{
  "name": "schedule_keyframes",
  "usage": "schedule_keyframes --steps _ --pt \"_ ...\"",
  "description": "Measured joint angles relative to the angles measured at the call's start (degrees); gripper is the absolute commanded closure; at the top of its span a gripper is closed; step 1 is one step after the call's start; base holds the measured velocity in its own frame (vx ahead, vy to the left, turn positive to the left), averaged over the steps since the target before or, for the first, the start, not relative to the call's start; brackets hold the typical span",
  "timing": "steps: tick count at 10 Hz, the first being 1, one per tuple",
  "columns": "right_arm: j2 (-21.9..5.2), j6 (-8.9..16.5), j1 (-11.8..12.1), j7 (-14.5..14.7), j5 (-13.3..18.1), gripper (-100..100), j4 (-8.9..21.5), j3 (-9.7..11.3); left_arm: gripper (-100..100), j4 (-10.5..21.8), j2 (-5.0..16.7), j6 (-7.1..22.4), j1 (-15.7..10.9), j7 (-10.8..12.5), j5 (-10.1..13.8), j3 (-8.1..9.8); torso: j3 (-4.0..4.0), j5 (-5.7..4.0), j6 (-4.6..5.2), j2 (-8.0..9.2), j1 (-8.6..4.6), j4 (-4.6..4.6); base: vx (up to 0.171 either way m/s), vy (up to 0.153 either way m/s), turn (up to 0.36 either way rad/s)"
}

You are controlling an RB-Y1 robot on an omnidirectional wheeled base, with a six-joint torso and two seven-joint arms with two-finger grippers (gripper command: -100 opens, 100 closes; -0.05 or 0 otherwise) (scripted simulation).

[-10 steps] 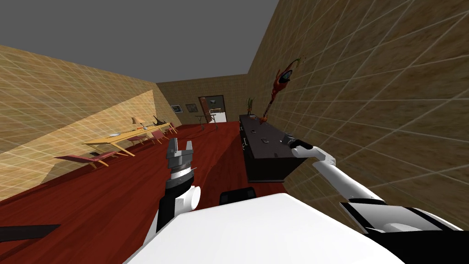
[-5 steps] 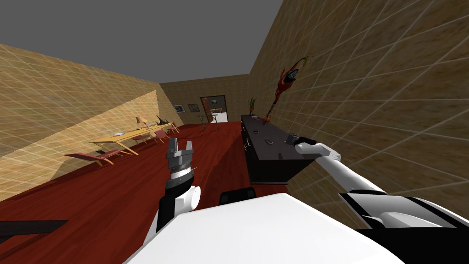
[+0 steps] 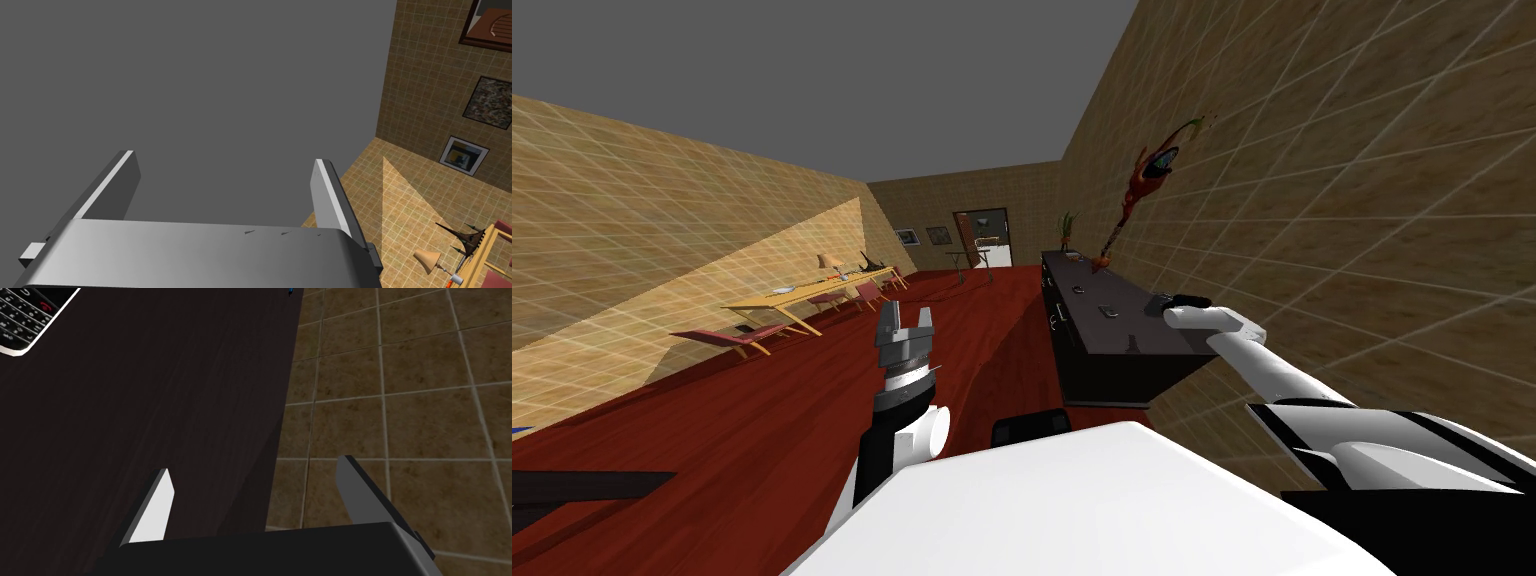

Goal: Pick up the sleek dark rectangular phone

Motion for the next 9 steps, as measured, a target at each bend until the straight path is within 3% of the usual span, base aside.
schedule_keyframes --steps 5,7,9 --pt "-2.88 7.21 -4.26 -1.57 -3.82 -100 7.78 -0.25 0 0.00 0.00 0.00 0.00 0.00 0.00 0.00 0.08 -0.05 0.02 0.15 -0.17 0.03 0.051 0.042 0.031" --pt "-3.35 9.96 -4.55 -2.37 -4.40 -100 8.55 -0.59 0 0.00 0.00 0.00 0.00 0.00 0.00 0.01 0.08 -0.05 0.04 0.16 -0.20 0.02 0.050 0.022 0.018" --pt "-4.32 12.85 -6.04 -2.99 -6.02 -100 11.40 -0.89 0 0.00 0.00 0.00 0.00 0.00 0.00 0.01 0.02 -0.06 0.02 0.06 -0.19 0.00 0.049 0.024 0.021"
